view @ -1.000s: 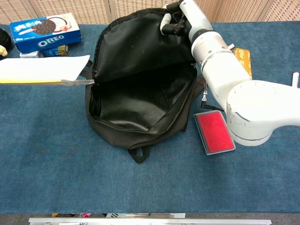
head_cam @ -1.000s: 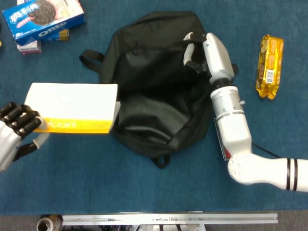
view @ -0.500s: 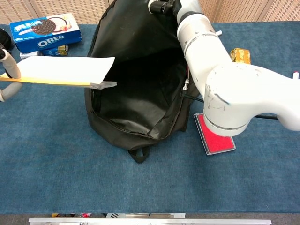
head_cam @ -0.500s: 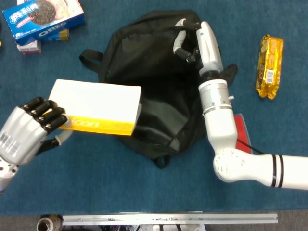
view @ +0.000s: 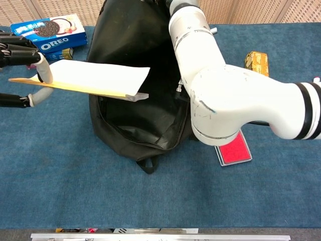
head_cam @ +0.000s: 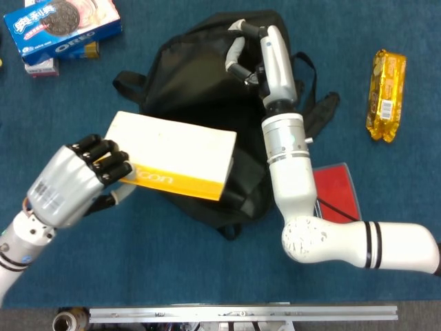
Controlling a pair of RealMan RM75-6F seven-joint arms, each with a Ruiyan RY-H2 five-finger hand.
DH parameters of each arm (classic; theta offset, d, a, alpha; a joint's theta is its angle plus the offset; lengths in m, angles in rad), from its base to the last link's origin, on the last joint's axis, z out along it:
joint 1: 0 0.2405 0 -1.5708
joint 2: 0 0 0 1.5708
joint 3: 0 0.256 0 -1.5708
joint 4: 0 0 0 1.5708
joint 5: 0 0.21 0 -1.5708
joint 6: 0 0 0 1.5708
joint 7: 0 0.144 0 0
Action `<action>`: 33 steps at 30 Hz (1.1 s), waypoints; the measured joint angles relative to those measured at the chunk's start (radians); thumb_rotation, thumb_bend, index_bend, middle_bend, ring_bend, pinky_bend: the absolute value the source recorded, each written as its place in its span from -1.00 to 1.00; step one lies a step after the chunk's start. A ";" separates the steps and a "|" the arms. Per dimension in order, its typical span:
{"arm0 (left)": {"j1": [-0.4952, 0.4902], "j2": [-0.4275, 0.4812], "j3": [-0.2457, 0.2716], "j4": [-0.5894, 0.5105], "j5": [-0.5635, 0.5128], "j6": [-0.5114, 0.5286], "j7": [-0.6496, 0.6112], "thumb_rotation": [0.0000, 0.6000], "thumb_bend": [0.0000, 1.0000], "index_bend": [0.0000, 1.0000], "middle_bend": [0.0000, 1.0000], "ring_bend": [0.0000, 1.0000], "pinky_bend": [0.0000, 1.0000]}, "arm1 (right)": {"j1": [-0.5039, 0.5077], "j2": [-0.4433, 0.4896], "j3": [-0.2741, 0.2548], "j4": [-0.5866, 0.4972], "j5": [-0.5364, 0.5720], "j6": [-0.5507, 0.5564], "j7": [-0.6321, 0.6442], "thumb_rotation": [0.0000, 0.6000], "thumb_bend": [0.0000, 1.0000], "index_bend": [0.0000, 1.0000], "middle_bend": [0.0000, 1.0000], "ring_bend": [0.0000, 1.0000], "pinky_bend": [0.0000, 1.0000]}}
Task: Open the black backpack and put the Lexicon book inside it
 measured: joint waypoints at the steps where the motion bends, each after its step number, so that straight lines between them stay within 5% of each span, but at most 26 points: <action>1: -0.005 -0.003 0.000 -0.002 0.001 -0.006 0.002 1.00 -0.32 0.28 0.24 0.01 0.08 | 0.002 -0.005 -0.001 0.004 -0.003 0.003 0.002 1.00 0.59 0.62 0.42 0.09 0.55; 33: -0.120 -0.184 0.000 0.062 -0.108 -0.220 0.014 1.00 -0.32 0.28 0.24 0.01 0.08 | -0.037 -0.004 -0.019 -0.024 -0.017 -0.005 0.050 1.00 0.59 0.62 0.42 0.09 0.55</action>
